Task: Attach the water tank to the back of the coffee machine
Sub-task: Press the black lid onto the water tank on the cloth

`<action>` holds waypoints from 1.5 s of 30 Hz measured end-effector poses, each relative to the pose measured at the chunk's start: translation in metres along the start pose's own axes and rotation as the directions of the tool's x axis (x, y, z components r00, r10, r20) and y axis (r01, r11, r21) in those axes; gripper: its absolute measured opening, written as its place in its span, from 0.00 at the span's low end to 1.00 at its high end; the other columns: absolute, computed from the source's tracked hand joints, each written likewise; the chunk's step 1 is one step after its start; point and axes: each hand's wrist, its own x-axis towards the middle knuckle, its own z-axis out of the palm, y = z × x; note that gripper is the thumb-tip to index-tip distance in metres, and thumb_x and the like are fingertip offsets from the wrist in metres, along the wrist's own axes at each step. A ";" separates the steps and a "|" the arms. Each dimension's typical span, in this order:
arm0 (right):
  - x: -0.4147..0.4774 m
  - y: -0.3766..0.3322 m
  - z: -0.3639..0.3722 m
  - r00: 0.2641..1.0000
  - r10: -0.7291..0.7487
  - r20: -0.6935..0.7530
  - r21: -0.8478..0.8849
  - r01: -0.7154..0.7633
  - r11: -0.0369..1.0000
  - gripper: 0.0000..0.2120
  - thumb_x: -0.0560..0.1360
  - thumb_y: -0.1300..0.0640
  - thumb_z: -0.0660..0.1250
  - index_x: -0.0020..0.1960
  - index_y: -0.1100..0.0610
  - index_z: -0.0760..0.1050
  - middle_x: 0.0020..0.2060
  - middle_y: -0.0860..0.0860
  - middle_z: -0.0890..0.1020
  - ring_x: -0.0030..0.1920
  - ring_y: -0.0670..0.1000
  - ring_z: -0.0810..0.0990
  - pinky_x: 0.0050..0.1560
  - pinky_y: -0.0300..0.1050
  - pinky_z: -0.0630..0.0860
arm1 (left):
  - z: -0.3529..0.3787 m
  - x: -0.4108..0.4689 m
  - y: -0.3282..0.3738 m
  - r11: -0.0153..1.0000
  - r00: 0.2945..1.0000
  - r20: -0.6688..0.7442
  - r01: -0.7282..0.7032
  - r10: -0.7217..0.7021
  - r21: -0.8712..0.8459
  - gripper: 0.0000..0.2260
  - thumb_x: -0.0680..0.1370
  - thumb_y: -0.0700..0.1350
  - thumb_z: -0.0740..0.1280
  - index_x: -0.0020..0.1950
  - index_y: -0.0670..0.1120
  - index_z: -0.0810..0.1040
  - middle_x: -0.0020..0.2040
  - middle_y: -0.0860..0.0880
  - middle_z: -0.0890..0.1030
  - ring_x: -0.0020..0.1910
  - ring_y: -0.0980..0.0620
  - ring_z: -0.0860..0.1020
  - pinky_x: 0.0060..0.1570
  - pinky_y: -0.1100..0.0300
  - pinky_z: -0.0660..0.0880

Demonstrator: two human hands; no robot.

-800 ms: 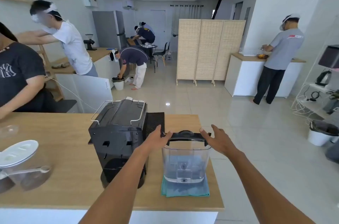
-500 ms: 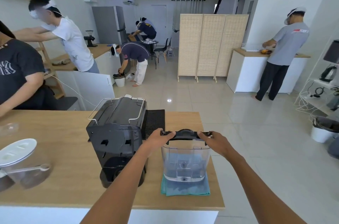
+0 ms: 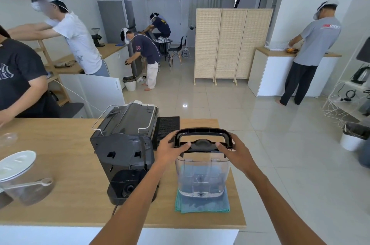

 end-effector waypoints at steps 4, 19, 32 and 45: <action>-0.001 -0.003 0.004 0.997 -0.065 -0.040 -0.003 0.065 0.998 0.26 0.78 0.43 0.70 0.74 0.45 0.69 0.62 0.45 0.80 0.60 0.51 0.80 0.62 0.56 0.79 | 0.004 -0.001 -0.005 0.991 0.986 -0.101 -0.130 0.133 0.036 0.24 0.69 0.43 0.82 0.62 0.57 0.81 0.54 0.53 0.86 0.56 0.53 0.83 0.59 0.55 0.79; 0.002 -0.016 0.020 0.986 0.028 -0.166 0.179 0.002 0.984 0.33 0.76 0.30 0.59 0.77 0.42 0.67 0.68 0.48 0.79 0.64 0.56 0.79 0.67 0.58 0.75 | 0.005 -0.006 -0.005 0.977 0.977 -0.151 -0.169 0.150 -0.127 0.23 0.67 0.31 0.80 0.54 0.55 0.84 0.52 0.55 0.85 0.50 0.72 0.80 0.51 0.75 0.76; 0.006 -0.013 0.023 0.987 0.046 -0.156 0.228 -0.009 0.974 0.35 0.75 0.30 0.62 0.79 0.39 0.63 0.73 0.48 0.75 0.70 0.53 0.74 0.66 0.45 0.70 | 0.021 -0.004 0.008 0.990 0.992 -0.119 -0.061 0.047 -0.124 0.18 0.81 0.55 0.68 0.69 0.51 0.80 0.59 0.61 0.81 0.51 0.71 0.77 0.53 0.72 0.69; -0.001 0.009 0.015 0.996 -0.079 -0.035 0.209 0.084 0.974 0.39 0.73 0.30 0.61 0.81 0.36 0.55 0.77 0.50 0.69 0.75 0.53 0.69 0.68 0.46 0.65 | 0.015 -0.010 -0.012 0.996 0.998 0.036 -0.051 0.053 -0.068 0.22 0.81 0.58 0.65 0.75 0.61 0.70 0.74 0.53 0.72 0.73 0.54 0.68 0.66 0.59 0.62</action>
